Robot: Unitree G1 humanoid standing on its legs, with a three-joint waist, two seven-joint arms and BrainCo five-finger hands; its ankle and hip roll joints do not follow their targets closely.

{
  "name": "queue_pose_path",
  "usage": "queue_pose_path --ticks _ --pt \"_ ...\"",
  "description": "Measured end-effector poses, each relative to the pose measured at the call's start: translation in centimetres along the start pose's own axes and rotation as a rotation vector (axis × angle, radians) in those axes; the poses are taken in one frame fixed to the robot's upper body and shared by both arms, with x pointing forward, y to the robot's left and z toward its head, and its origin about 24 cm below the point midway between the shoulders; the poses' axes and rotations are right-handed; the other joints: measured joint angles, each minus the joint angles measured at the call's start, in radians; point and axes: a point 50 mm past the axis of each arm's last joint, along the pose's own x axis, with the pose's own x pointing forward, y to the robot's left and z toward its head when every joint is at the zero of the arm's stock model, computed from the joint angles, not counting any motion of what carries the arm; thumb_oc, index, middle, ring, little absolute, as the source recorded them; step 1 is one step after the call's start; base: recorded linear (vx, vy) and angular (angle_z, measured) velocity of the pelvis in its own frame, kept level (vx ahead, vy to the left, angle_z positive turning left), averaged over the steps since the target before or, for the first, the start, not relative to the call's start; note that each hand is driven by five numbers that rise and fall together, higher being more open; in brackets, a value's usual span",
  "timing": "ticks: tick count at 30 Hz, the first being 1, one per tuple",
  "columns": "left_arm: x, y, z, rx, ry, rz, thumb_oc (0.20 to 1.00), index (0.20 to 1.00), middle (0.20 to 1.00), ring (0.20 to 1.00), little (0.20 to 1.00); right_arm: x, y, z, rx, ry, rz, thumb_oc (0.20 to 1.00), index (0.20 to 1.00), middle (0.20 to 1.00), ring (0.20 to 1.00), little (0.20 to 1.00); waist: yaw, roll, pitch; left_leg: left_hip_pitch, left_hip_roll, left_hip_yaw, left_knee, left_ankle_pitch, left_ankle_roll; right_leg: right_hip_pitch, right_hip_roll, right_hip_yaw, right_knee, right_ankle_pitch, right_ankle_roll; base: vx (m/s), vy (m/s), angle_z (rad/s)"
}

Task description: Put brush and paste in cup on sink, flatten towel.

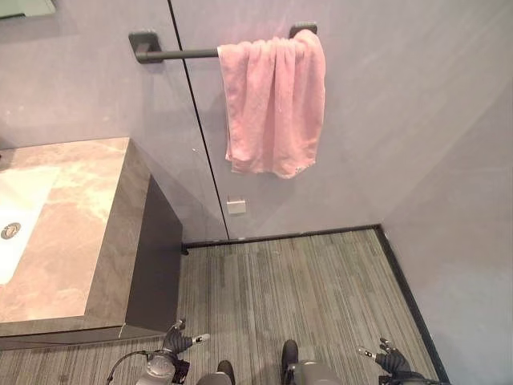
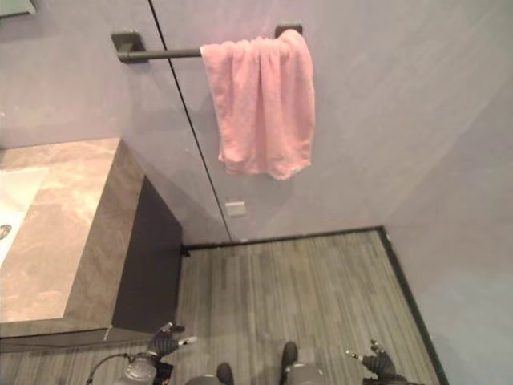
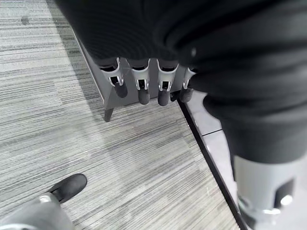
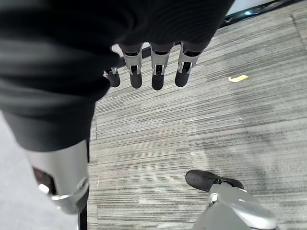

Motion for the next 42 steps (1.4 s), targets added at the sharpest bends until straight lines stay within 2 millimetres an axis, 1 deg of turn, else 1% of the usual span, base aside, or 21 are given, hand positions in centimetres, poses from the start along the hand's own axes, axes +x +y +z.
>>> queue_pose_path --ticks 6,7,11,14,15,18,21,22,23,25,26,28,29,30,33,35,37,39,40,41,42 --pt "-0.2 0.1 -0.8 0.011 0.021 0.002 1.000 1.000 1.000 1.000 1.000 0.0 0.6 0.6 0.006 -0.029 0.023 1.000 1.000 1.000 1.000 1.000 0.002 -0.022 -0.019 0.043 -0.033 0.035 -0.036 -0.002 0.026 -0.002 -0.022 0.040 0.039 0.006 0.023 0.08 0.139 -0.13" --pt "-0.3 0.2 -0.9 0.017 0.025 0.002 1.000 1.000 1.000 1.000 1.000 0.0 0.9 0.7 0.005 -0.034 0.031 1.000 1.000 1.000 1.000 1.000 0.003 -0.030 -0.025 0.044 -0.050 0.042 -0.033 -0.013 0.042 -0.005 -0.030 0.046 0.050 0.005 0.028 0.07 0.172 -0.14" --pt "-0.3 0.5 -1.1 0.049 0.029 0.003 1.000 1.000 1.000 1.000 1.000 0.1 1.9 1.7 -0.019 -0.079 0.094 1.000 1.000 1.000 1.000 1.000 0.003 -0.034 -0.030 0.066 -0.057 0.056 -0.045 -0.007 0.055 -0.070 -0.052 0.071 0.184 0.017 0.053 0.05 0.138 -0.08" --pt "-0.3 1.2 -1.2 0.057 0.028 0.016 1.000 1.000 1.000 1.000 1.000 0.1 2.6 2.9 -0.045 -0.126 0.123 1.000 1.000 1.000 1.000 1.000 0.003 -0.037 -0.019 0.080 -0.062 0.071 -0.042 -0.022 0.078 -0.105 -0.069 0.060 0.251 0.051 0.086 0.11 0.047 -0.14" --pt "-0.4 1.5 -1.3 0.060 0.030 0.024 1.000 1.000 1.000 1.000 1.000 -0.1 3.0 3.1 -0.056 -0.146 0.140 1.000 1.000 1.000 1.000 1.000 0.000 -0.037 -0.018 0.084 -0.062 0.070 -0.047 -0.019 0.073 -0.119 -0.077 0.042 0.257 0.040 0.083 0.16 -0.082 -0.18" --pt "-0.5 2.5 -1.6 0.045 0.043 0.058 1.000 1.000 1.000 1.000 1.000 -0.2 3.6 3.4 -0.102 -0.168 0.164 1.000 1.000 1.000 1.000 1.000 0.004 -0.054 -0.025 0.081 -0.068 0.080 -0.057 -0.015 0.074 -0.118 -0.122 0.010 0.161 0.049 0.094 0.23 -0.197 -0.06" --pt "-0.5 2.4 -2.0 0.030 0.061 0.064 1.000 1.000 1.000 1.000 1.000 -0.3 3.7 3.7 -0.144 -0.188 0.172 1.000 1.000 1.000 1.000 1.000 0.001 -0.066 -0.028 0.083 -0.077 0.081 -0.071 -0.009 0.065 -0.102 -0.200 -0.056 -0.022 0.120 0.174 0.25 -0.189 -0.06" --pt "-0.5 2.2 -2.0 0.027 0.063 0.062 1.000 1.000 1.000 1.000 1.000 -0.3 3.8 3.7 -0.145 -0.187 0.174 1.000 1.000 1.000 1.000 1.000 0.001 -0.067 -0.030 0.088 -0.077 0.079 -0.074 -0.009 0.064 -0.096 -0.206 -0.065 -0.051 0.141 0.178 0.27 -0.199 0.09" --pt "-0.5 2.0 -2.0 0.025 0.064 0.059 1.000 1.000 1.000 1.000 1.000 -0.4 3.8 3.5 -0.147 -0.183 0.176 1.000 1.000 1.000 1.000 1.000 -0.002 -0.073 -0.029 0.110 -0.076 0.068 -0.085 -0.007 0.057 -0.075 -0.210 -0.054 -0.086 0.167 0.175 0.28 -0.202 0.33" --pt "-0.6 2.2 -2.2 0.026 0.071 0.062 1.000 1.000 1.000 1.000 1.000 -0.8 4.1 2.1 -0.168 -0.149 0.206 1.000 1.000 1.000 1.000 1.000 -0.019 -0.095 -0.042 0.143 -0.075 0.021 -0.093 -0.019 0.025 -0.021 -0.192 0.030 -0.118 0.169 0.168 0.27 -0.209 0.59" --pt "-0.6 2.2 -2.4 0.020 0.079 0.065 1.000 1.000 1.000 1.000 1.000 -0.9 4.2 1.7 -0.182 -0.135 0.218 1.000 1.000 1.000 1.000 1.000 -0.021 -0.101 -0.048 0.160 -0.069 0.013 -0.105 -0.023 0.004 -0.002 -0.174 0.036 -0.121 0.179 0.135 0.25 -0.219 0.29" --pt "-1.0 0.9 -3.3 -0.026 0.108 0.049 1.000 1.000 1.000 1.000 1.000 -0.8 3.7 2.1 -0.224 -0.147 0.212 1.000 1.000 1.000 1.000 1.000 -0.014 -0.040 -0.071 0.170 0.015 0.018 -0.103 -0.029 -0.035 0.017 -0.090 0.023 -0.135 0.150 0.113 0.21 -0.216 -0.05" --pt "-1.0 0.7 -3.4 -0.033 0.112 0.046 1.000 1.000 1.000 1.000 1.000 -0.8 3.6 2.3 -0.232 -0.157 0.213 1.000 1.000 1.000 1.000 1.000 -0.016 -0.031 -0.075 0.167 0.034 0.013 -0.097 -0.028 -0.039 0.025 -0.068 0.016 -0.148 0.149 0.104 0.17 -0.199 -0.08" --pt "-1.1 0.6 -3.4 -0.034 0.113 0.042 1.000 1.000 1.000 1.000 1.000 -0.8 3.4 2.8 -0.242 -0.172 0.210 1.000 1.000 1.000 1.000 1.000 -0.017 -0.024 -0.078 0.165 0.058 0.012 -0.086 -0.022 -0.047 0.034 -0.042 0.013 -0.163 0.151 0.078 0.15 -0.173 -0.11" --pt "-1.0 0.6 -3.3 -0.035 0.109 0.042 1.000 1.000 1.000 1.000 1.000 -0.6 2.7 4.4 -0.263 -0.226 0.199 1.000 1.000 1.000 1.000 1.000 -0.022 -0.023 -0.079 0.151 0.103 -0.008 -0.053 -0.011 -0.061 0.036 0.002 0.010 -0.167 0.139 0.048 0.10 -0.113 -0.14" --pt "-0.7 0.6 -2.7 -0.038 0.093 0.042 1.000 1.000 1.000 1.000 1.000 -0.7 2.2 5.1 -0.289 -0.254 0.195 1.000 1.000 1.000 1.000 1.000 -0.025 -0.017 -0.075 0.148 0.129 -0.009 -0.046 0.006 -0.086 0.035 0.030 0.006 -0.163 0.121 0.034 0.12 -0.186 -0.04" --pt "-0.5 0.9 -2.2 -0.063 0.087 0.056 1.000 1.000 1.000 1.000 1.000 -0.9 2.3 5.3 -0.310 -0.267 0.213 1.000 1.000 1.000 1.000 1.000 -0.026 -0.015 -0.068 0.138 0.143 -0.010 -0.023 0.009 -0.090 0.032 0.042 0.007 -0.154 0.109 0.026 0.10 -0.181 -0.04" --pt "-0.4 1.4 -2.1 -0.096 0.090 0.078 1.000 1.000 1.000 1.000 1.000 -1.1 2.6 4.7 -0.336 -0.256 0.234 1.000 1.000 1.000 1.000 1.000 -0.028 -0.015 -0.064 0.094 0.165 -0.039 0.062 0.029 -0.127 0.031 0.058 -0.005 -0.134 0.084 0.006 0.08 -0.286 0.16" --pt "0.0 1.8 -1.3 -0.092 0.076 0.088 1.000 1.000 1.000 1.000 1.000 -1.1 2.9 3.9 -0.334 -0.229 0.239 1.000 1.000 1.000 1.000 1.000 -0.029 -0.037 -0.054 0.010 0.167 -0.059 0.195 0.040 -0.150 0.020 0.038 -0.015 -0.109 0.066 -0.014 0.03 -0.224 0.34" --pt "0.2 2.2 -0.7 -0.097 0.065 0.096 1.000 1.000 1.000 1.000 1.000 -1.3 3.1 3.3 -0.354 -0.214 0.253 1.000 1.000 1.000 1.000 1.000 -0.021 -0.058 -0.042 -0.038 0.165 -0.064 0.275 0.085 -0.176 0.018 0.030 -0.017 -0.095 0.058 -0.022 0.05 -0.181 0.30" --pt "0.2 2.2 -0.8 -0.104 0.066 0.099 1.000 1.000 1.000 1.000 1.000 -1.3 3.3 3.1 -0.371 -0.209 0.262 1.000 1.000 1.000 1.000 1.000 -0.021 -0.069 -0.035 -0.057 0.165 -0.059 0.309 0.112 -0.177 0.020 0.020 -0.018 -0.096 0.053 -0.030 0.09 -0.097 0.10"
